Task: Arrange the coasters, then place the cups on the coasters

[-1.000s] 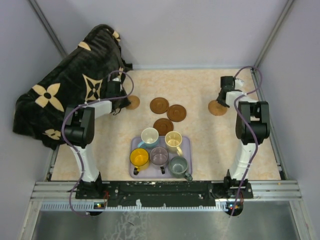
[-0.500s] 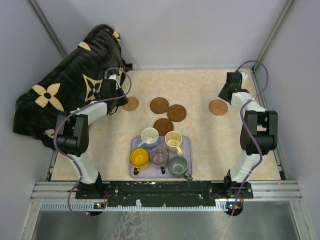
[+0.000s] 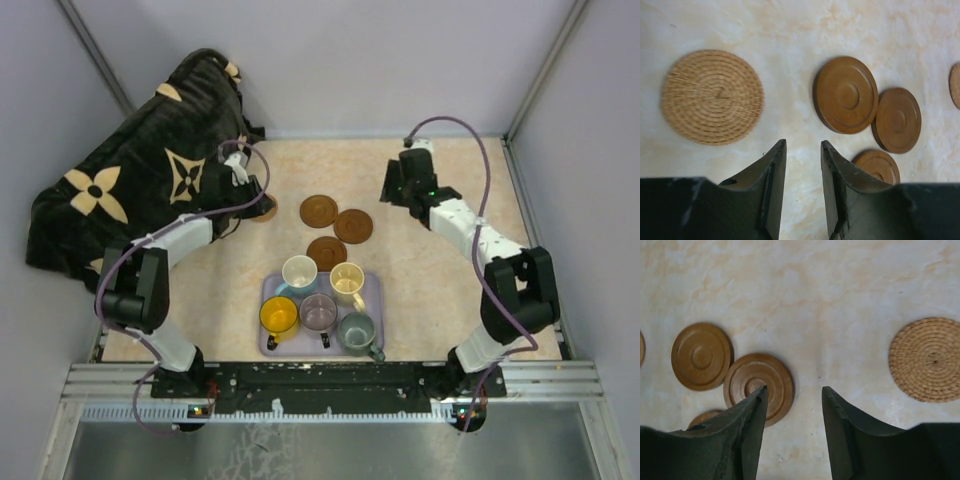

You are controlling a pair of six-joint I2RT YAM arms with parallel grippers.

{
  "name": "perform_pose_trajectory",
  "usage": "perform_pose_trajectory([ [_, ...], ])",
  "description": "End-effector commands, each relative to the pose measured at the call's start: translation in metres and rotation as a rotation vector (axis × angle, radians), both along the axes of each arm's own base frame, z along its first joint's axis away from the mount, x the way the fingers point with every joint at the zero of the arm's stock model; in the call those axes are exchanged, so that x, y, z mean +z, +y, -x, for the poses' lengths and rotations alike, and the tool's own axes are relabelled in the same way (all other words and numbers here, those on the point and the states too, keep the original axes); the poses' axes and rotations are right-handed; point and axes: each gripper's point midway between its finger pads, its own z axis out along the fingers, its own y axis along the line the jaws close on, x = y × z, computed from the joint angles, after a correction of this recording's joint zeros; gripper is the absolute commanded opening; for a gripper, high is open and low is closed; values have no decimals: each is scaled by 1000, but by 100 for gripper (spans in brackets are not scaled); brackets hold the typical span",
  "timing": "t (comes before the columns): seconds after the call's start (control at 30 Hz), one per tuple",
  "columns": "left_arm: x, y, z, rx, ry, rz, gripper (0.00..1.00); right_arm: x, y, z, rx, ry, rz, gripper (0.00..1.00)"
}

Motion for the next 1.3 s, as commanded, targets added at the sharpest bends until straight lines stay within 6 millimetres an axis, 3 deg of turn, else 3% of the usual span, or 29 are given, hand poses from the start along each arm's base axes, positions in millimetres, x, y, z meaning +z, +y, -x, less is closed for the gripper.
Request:
perform_pose_trajectory([
  [0.0,-3,-42,8,-148,-35,38,42,-29,31,11,90,60,31,44],
  [0.17,-10,-78,2,-235,-25,42,43,-53,60,12,153,116,7,13],
  [0.3,-20,-94,-3,-247,-11,32,43,-64,84,11,216,144,-10,12],
  [0.63,-39,-104,-13,-254,44,39,44,-94,124,11,306,209,-31,11],
  [0.97,-42,-128,-25,-333,47,87,46,-129,112,17,239,289,14,10],
  [1.27,-58,-145,-19,-399,79,110,46,-148,76,17,92,335,43,9],
])
